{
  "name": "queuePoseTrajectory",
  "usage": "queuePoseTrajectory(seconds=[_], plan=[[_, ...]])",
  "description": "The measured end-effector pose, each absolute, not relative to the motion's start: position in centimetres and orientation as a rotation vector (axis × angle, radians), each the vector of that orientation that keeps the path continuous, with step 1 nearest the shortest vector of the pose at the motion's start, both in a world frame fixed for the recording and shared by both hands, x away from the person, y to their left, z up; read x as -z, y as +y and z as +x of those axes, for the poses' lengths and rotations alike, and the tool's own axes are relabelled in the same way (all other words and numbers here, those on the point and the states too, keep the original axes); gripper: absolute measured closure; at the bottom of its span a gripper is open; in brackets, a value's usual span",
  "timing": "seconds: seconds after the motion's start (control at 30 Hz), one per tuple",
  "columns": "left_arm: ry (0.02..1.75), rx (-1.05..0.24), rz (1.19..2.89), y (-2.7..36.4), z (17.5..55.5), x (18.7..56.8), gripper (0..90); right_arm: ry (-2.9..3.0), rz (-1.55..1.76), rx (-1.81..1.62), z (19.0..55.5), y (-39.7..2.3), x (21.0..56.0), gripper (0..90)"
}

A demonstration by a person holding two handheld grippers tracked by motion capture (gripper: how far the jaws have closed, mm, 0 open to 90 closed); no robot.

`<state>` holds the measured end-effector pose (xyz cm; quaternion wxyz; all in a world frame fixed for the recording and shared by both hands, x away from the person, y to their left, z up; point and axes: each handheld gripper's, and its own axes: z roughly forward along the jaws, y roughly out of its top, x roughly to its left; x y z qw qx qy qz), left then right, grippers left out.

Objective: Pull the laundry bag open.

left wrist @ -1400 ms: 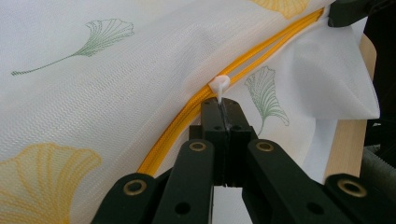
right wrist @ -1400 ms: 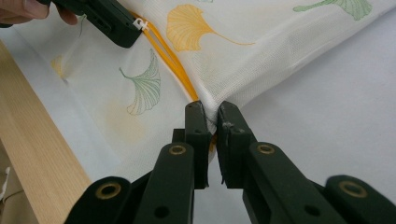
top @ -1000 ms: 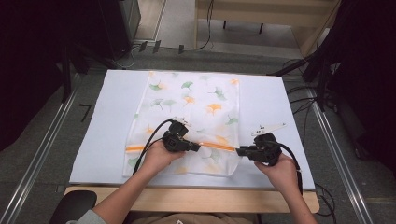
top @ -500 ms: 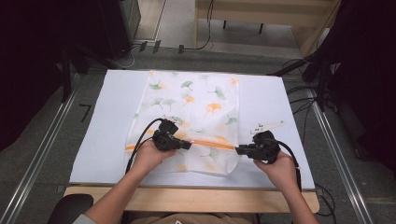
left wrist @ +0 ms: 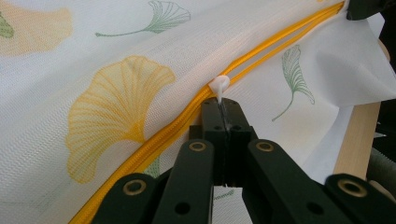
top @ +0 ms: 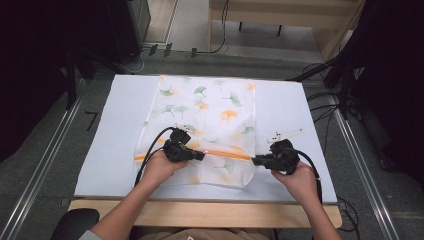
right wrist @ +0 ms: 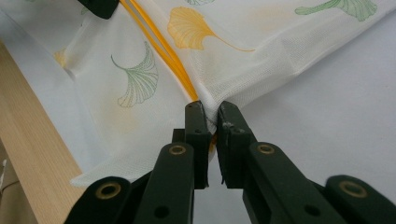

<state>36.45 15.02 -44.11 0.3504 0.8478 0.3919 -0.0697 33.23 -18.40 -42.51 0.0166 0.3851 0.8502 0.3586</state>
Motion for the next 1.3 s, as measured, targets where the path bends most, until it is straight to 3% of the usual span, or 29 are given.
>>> queuePoseTrajectory(seconds=[0.67,0.93,1.3], plan=[[1.035,0.191,2.229,15.6,37.0,43.8,90.0,2.644,1.200,-1.127,33.3,-18.4,42.5,85.7],[1.024,0.162,2.267,17.9,36.1,43.0,90.0,2.649,1.199,-1.124,33.4,-18.3,42.6,85.6],[1.020,0.180,2.197,19.1,35.9,42.9,90.0,2.663,1.187,-1.115,33.4,-17.7,42.6,85.6]])
